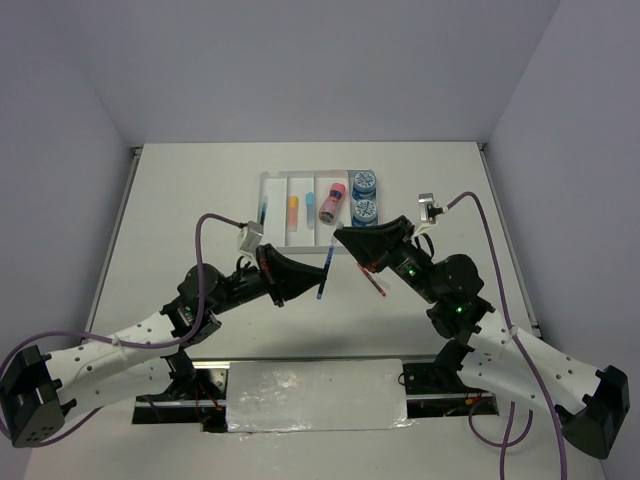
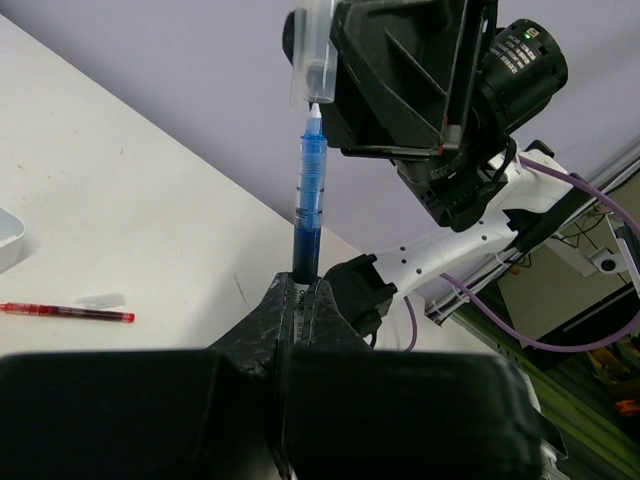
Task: Sort the stationery into containers
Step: Close the pen cap on the pen.
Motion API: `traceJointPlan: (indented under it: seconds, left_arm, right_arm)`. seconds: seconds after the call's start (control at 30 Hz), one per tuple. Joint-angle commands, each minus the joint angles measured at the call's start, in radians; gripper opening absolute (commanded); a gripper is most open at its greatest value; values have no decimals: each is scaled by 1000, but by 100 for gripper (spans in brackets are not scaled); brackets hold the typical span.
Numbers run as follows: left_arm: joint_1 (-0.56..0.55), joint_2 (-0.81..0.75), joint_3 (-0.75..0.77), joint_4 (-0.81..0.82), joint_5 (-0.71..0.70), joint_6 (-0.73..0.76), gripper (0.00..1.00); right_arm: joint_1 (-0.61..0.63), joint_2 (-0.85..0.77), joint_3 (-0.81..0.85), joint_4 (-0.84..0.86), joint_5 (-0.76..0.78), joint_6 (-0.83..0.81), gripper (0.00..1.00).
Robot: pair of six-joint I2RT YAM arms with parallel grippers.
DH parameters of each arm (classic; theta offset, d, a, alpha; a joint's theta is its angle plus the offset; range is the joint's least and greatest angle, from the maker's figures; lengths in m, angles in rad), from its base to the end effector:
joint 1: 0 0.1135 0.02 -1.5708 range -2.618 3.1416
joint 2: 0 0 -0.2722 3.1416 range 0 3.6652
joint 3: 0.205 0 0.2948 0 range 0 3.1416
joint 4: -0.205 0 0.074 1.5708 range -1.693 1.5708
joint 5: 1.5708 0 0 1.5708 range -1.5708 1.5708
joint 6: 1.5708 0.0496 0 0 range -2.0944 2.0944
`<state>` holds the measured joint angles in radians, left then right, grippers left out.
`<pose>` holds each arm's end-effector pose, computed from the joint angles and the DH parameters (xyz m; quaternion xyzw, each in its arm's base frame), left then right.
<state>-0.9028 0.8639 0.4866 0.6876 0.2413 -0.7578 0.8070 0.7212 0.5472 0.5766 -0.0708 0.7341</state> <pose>0.1455 -0.2036 0.3072 0.1394 0.5765 -0.6398 0.4887 0.1523 0.1641 0.3507 -0.0496 0.5497 0.5947 0.5846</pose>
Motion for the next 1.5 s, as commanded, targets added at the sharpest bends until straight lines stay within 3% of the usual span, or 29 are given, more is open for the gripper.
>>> traceJointPlan:
  seconds: [0.0, 0.67, 0.83, 1.2, 1.47]
  left_arm:
    - [12, -16, 44, 58, 19, 26, 0]
    - [47, -65, 37, 26, 21, 43, 0]
    - [50, -94, 44, -11, -20, 103, 0]
    - [51, -77, 130, -11, -37, 158, 0]
    - [50, -55, 84, 55, 23, 120, 0]
  right_arm:
    - [14, -11, -12, 42, -17, -12, 6]
    - [38, 38, 48, -90, -93, -25, 5]
    - [47, 64, 97, -208, -145, -36, 7]
    - [133, 106, 91, -291, -136, -81, 17]
    - [135, 47, 99, -299, -112, -131, 22]
